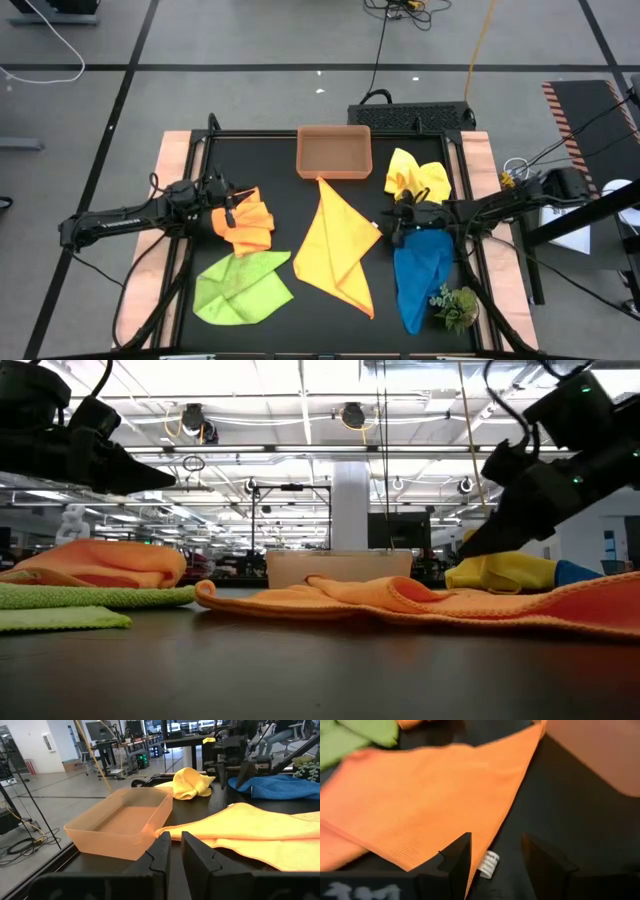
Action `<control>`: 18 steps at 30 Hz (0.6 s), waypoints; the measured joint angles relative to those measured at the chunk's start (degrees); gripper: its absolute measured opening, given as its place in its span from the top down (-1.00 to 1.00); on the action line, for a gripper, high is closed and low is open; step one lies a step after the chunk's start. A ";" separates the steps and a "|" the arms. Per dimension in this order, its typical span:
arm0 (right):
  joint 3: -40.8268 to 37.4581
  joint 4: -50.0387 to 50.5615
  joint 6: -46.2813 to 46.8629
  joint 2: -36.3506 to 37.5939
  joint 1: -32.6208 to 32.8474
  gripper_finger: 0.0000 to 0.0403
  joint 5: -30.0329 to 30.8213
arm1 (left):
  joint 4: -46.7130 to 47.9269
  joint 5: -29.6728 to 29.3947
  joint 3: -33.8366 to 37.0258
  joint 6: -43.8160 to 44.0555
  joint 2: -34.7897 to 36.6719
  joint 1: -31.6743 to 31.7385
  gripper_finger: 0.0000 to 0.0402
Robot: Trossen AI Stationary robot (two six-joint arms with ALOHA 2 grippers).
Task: Fold microfiber towels
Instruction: Fold the right orange microfiber towel
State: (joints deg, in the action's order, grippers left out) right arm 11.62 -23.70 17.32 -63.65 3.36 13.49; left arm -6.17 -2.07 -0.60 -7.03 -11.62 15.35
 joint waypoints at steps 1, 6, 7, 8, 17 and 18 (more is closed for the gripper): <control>1.01 1.06 -0.01 -1.19 0.00 0.18 -0.01 | 0.00 0.00 0.00 0.00 0.00 0.00 0.76; 3.49 3.00 1.09 -5.18 0.00 0.18 -0.95 | -0.02 0.00 0.00 -0.01 0.00 0.00 0.76; 3.49 2.84 1.76 -5.69 0.01 0.18 -1.64 | -0.01 0.00 0.00 0.00 0.00 0.00 0.76; 3.50 2.57 2.37 -6.20 0.12 0.18 -1.79 | 0.00 0.00 0.00 0.00 0.02 0.00 0.76; 3.54 1.86 5.42 -12.35 1.64 0.18 -3.73 | 0.03 0.00 0.00 0.00 0.01 0.00 0.76; 3.54 1.30 5.61 -12.98 1.84 0.18 -3.96 | 0.00 -0.02 0.00 0.00 0.00 0.00 0.76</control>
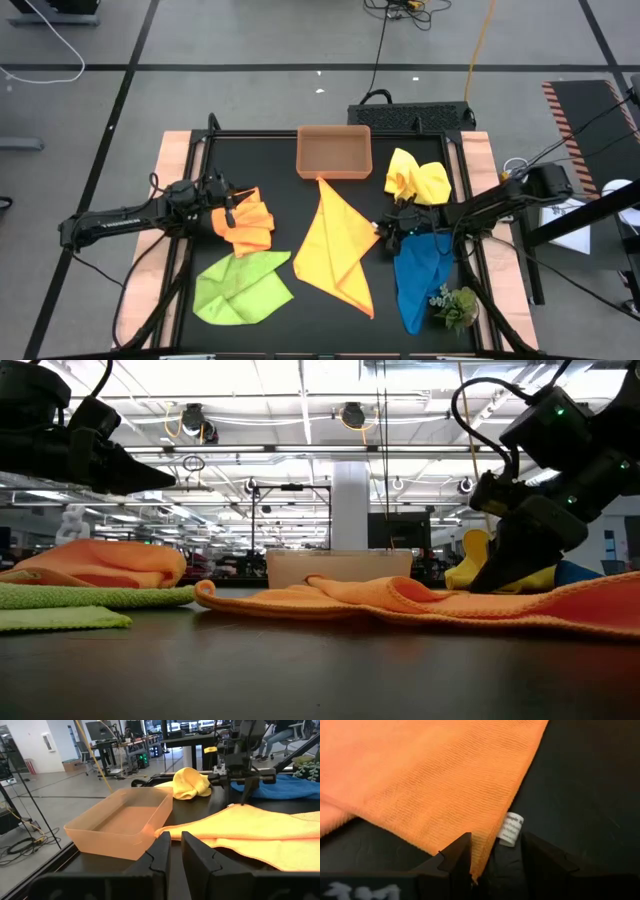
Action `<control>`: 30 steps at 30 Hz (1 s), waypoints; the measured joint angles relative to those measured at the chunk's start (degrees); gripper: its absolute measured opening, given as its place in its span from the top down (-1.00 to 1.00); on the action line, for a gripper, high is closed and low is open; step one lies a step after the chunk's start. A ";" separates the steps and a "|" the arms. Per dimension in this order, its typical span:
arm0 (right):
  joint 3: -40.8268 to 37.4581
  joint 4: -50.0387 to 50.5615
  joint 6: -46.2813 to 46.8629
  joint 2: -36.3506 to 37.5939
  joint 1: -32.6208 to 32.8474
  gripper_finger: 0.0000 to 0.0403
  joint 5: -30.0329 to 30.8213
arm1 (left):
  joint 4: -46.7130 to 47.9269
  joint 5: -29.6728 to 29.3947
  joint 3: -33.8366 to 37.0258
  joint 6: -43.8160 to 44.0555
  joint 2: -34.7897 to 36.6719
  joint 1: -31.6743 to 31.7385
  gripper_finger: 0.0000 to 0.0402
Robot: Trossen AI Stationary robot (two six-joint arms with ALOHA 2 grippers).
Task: Fold microfiber towels
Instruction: Fold the right orange microfiber towel
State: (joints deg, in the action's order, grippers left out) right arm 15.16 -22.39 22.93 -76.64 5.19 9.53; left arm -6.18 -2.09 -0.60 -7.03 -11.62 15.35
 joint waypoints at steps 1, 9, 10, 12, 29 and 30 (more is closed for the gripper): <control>0.01 -0.64 0.23 -0.55 0.23 0.18 -0.11 | 0.00 0.02 0.00 0.00 0.00 0.00 0.76; 0.11 -1.46 1.28 -1.71 1.57 0.18 0.29 | 0.02 0.01 0.00 -0.01 0.00 0.00 0.76; 0.11 -1.43 1.30 -1.73 1.61 0.18 0.21 | 0.00 0.02 0.00 0.00 0.01 0.00 0.76; 0.11 -1.38 1.16 -1.73 1.64 0.18 -0.13 | 0.02 0.01 0.00 0.00 0.02 0.00 0.76; -0.02 -1.54 -1.52 -1.82 1.64 0.72 -0.43 | 0.00 0.00 0.00 0.00 0.01 0.00 0.76; -0.02 -1.55 -1.51 -1.83 1.64 0.76 -0.47 | -0.02 0.02 0.00 0.00 0.02 0.00 0.76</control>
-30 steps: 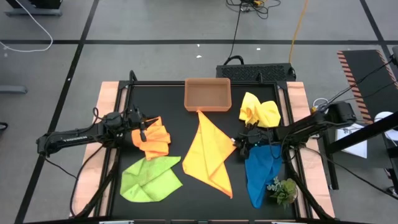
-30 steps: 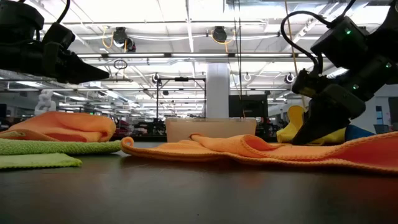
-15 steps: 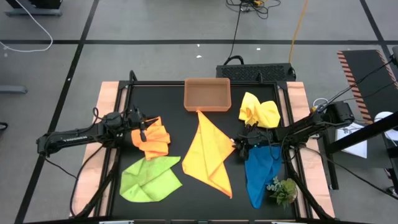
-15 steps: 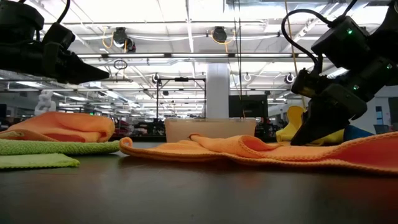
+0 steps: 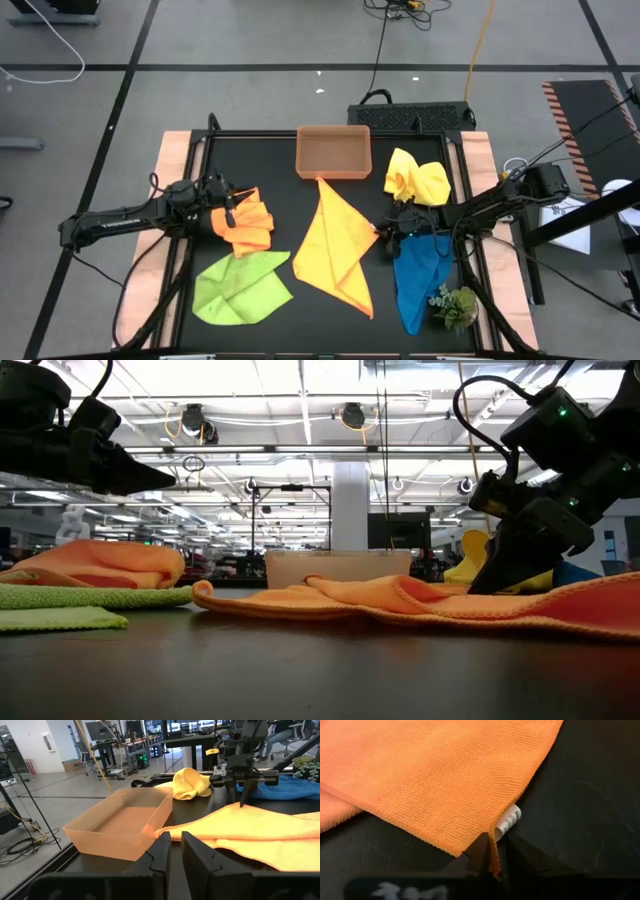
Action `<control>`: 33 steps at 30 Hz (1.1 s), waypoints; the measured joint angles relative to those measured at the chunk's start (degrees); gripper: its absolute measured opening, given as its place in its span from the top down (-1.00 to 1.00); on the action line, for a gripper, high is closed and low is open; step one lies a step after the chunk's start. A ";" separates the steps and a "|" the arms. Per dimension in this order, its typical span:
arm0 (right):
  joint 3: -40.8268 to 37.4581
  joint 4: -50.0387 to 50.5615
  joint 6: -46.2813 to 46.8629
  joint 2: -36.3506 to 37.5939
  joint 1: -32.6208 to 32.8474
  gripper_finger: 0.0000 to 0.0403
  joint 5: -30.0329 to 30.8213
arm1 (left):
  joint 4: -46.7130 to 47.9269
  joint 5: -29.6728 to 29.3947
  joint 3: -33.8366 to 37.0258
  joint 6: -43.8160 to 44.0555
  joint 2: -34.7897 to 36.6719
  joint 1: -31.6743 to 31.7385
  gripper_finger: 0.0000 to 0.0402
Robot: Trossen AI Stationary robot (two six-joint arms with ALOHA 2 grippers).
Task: Fold microfiber towels
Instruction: Fold the right orange microfiber towel
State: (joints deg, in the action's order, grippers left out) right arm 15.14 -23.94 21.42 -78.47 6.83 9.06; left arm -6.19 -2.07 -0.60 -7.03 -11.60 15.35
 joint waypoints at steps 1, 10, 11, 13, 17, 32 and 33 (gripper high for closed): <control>0.00 -0.02 -0.01 -0.01 0.00 0.80 -0.04 | 0.00 -0.01 0.00 0.00 -0.01 0.00 0.76; -0.04 -0.29 -0.97 0.17 0.04 0.98 -0.39 | -0.04 0.00 0.00 0.14 -0.02 0.00 0.76; -0.06 -0.51 -0.99 0.17 0.07 0.99 -0.43 | -0.22 0.04 0.00 1.01 -0.01 0.00 0.76; -0.09 -0.77 -1.06 0.17 0.07 0.99 -0.55 | -0.90 0.44 0.00 4.75 0.00 0.00 0.76; -0.09 -1.04 -0.78 0.17 0.09 1.00 -0.59 | -3.83 0.52 0.00 11.17 -0.02 -0.02 0.76; -0.09 -4.16 -1.25 0.21 0.05 1.00 -0.11 | -23.92 -1.20 -1.28 5.92 -19.24 -7.71 0.75; -0.09 -4.44 -1.30 0.21 0.04 1.00 -0.08 | -23.98 -2.26 -2.54 5.50 -21.67 -8.19 0.74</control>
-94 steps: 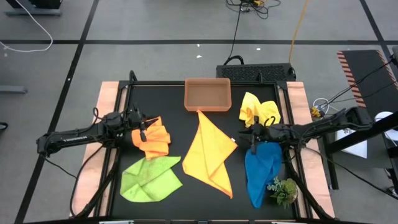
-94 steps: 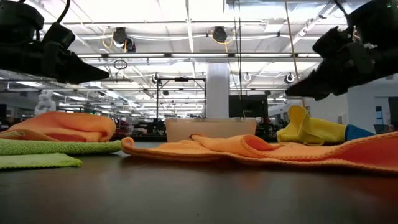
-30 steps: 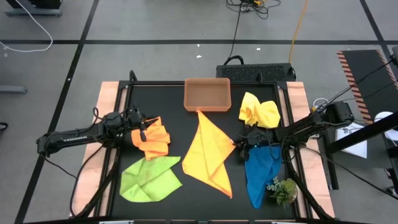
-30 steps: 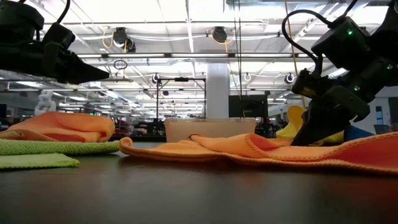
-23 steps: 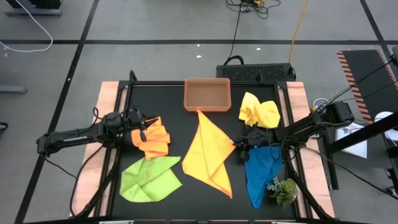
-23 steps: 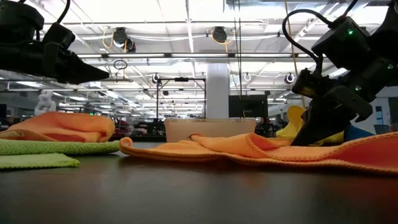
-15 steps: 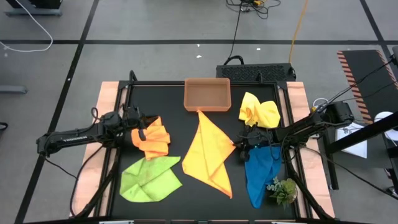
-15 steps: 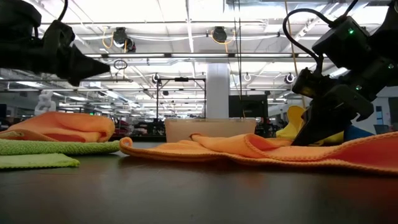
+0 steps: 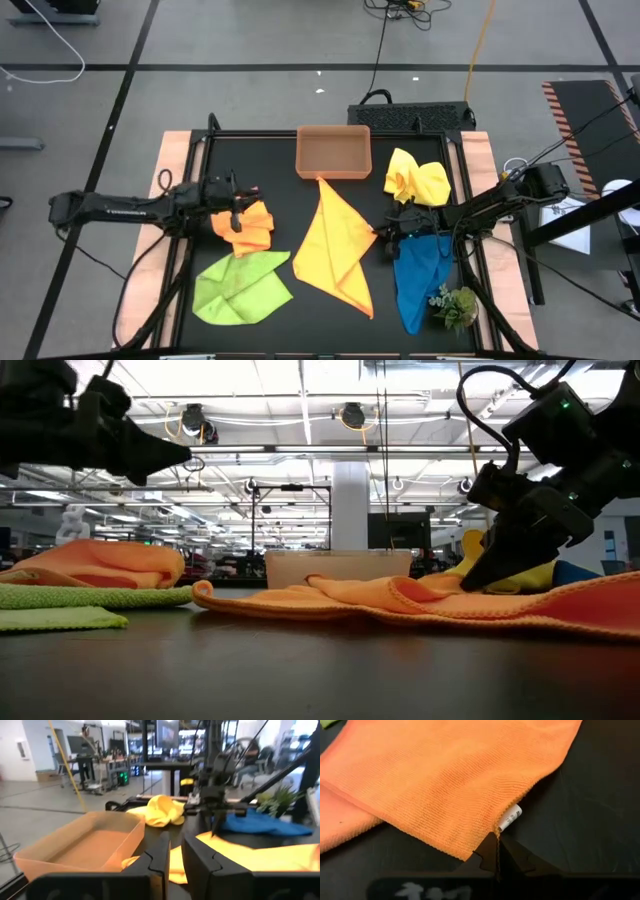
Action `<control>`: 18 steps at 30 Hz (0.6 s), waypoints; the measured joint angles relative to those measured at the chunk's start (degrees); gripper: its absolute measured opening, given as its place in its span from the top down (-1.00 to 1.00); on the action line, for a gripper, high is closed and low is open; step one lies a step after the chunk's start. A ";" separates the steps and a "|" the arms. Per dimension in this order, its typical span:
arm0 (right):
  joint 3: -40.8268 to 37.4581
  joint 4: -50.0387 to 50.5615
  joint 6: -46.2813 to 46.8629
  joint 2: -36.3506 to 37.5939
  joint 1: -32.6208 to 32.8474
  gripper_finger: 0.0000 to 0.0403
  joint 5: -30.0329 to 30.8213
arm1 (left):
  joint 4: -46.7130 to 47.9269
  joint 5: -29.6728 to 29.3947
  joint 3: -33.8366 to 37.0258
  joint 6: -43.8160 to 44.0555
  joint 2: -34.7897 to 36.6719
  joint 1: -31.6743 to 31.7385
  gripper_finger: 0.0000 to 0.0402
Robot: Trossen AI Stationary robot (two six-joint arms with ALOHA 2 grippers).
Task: Fold microfiber towels
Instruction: Fold the right orange microfiber towel
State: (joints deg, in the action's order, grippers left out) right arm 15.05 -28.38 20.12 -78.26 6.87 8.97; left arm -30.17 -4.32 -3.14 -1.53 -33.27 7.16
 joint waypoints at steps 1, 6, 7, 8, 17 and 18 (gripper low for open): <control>0.00 -0.23 -0.01 0.00 0.00 1.00 0.01 | 0.05 -0.80 -1.43 -0.41 -2.48 -0.42 0.72; 0.00 -0.86 -0.45 0.00 0.00 1.00 0.09 | 0.29 -2.23 -10.59 -4.95 -17.78 -2.19 0.43; 0.00 -0.95 -0.45 0.00 0.00 1.00 0.11 | 0.44 -2.29 -12.47 -6.29 -20.80 -2.35 0.36; 0.00 -1.02 -0.45 0.02 0.00 1.00 0.13 | 0.55 -2.37 -14.44 -7.67 -23.83 -2.43 0.28; 0.02 -4.14 -1.29 0.70 -0.01 1.00 -0.04 | 4.19 -2.35 -28.28 -13.48 -44.63 -0.59 -0.16; 0.02 -4.36 -1.31 1.14 -0.02 1.00 -0.07 | 4.81 -2.27 -29.43 -13.70 -46.21 -0.18 -0.17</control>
State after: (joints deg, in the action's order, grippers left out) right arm 15.07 -32.74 18.81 -77.12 6.85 8.91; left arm -25.37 -6.59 -32.57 -15.23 -79.49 6.99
